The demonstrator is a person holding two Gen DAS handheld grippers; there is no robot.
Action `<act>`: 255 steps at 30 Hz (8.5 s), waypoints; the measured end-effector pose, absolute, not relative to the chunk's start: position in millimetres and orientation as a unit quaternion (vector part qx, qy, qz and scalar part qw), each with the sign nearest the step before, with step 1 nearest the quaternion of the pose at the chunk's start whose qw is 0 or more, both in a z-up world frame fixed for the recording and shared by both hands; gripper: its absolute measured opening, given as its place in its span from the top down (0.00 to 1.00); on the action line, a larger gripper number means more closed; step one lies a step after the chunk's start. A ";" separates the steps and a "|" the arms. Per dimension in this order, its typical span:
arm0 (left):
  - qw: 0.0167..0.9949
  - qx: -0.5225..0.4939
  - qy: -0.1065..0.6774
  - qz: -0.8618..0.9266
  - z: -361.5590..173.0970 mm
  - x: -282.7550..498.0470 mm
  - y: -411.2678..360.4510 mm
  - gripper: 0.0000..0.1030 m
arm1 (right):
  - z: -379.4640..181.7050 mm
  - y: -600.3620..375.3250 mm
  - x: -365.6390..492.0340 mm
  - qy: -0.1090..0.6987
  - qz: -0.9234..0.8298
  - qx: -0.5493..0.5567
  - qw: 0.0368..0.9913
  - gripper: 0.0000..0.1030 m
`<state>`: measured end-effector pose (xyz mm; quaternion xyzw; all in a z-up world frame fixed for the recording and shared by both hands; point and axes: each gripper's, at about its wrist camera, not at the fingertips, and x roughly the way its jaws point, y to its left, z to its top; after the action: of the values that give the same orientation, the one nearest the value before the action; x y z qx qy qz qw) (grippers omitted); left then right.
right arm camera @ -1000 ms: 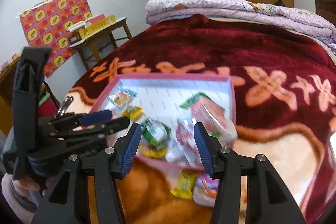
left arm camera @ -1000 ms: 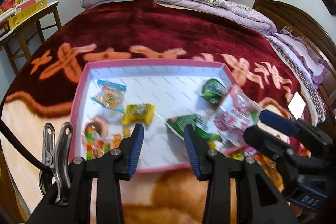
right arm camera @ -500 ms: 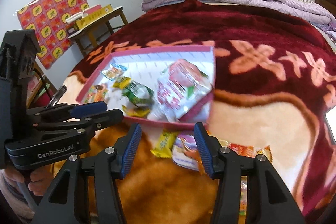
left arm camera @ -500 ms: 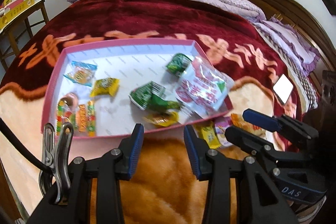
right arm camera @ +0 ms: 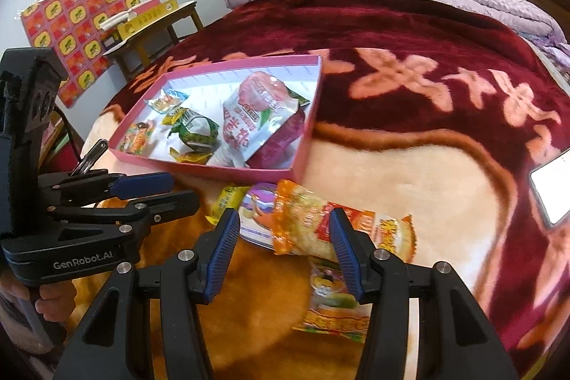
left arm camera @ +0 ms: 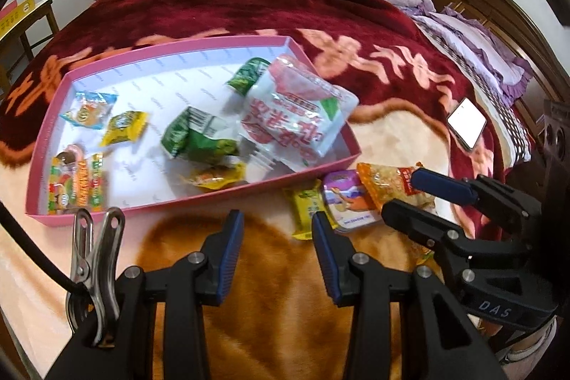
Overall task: Organize snacks
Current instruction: 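Move both tools back to the snacks beside the tray, then grasp another yellow wrapped candy with the left tool while the right tool grasps the orange cake pack, then carry the yellow candy and orange cake pack over the tray and open both tools, then grasp the purple cartoon tin with the left tool while the right tool grasps the burger gummy bag, then lift the tin and gummy bag and hold them above the blanket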
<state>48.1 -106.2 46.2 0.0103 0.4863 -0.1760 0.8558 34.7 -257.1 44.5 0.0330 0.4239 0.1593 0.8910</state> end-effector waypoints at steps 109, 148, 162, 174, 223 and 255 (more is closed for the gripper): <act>0.902 -0.001 0.422 -0.087 72.2 94.6 -26.7 0.72 | 56.2 -193.4 93.6 0.414 0.214 0.074 0.882 0.77; 0.890 -0.016 0.437 -0.127 76.4 70.1 -48.7 0.66 | 62.1 -207.9 60.5 0.406 0.207 0.087 0.886 0.66; 0.870 0.001 0.463 -0.170 64.7 42.7 -100.2 0.65 | 44.3 -246.8 13.0 0.440 0.159 0.038 0.883 0.66; 0.854 0.000 0.486 -0.186 52.3 44.9 -138.6 0.53 | 31.5 -268.4 -5.5 0.437 0.099 -0.003 0.894 0.49; 0.871 0.086 0.476 -0.085 36.0 31.0 -129.0 0.37 | 6.5 -282.4 -5.3 0.416 0.104 0.051 0.902 0.53; 0.902 -0.003 0.430 -0.032 82.1 5.1 -24.4 0.37 | 41.5 -191.9 -17.1 0.400 0.197 0.012 0.895 0.64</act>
<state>5.1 -24.4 82.1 -0.0033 0.4304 -0.0324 0.9020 -17.1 -191.9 41.5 0.0117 0.4001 0.1971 0.8949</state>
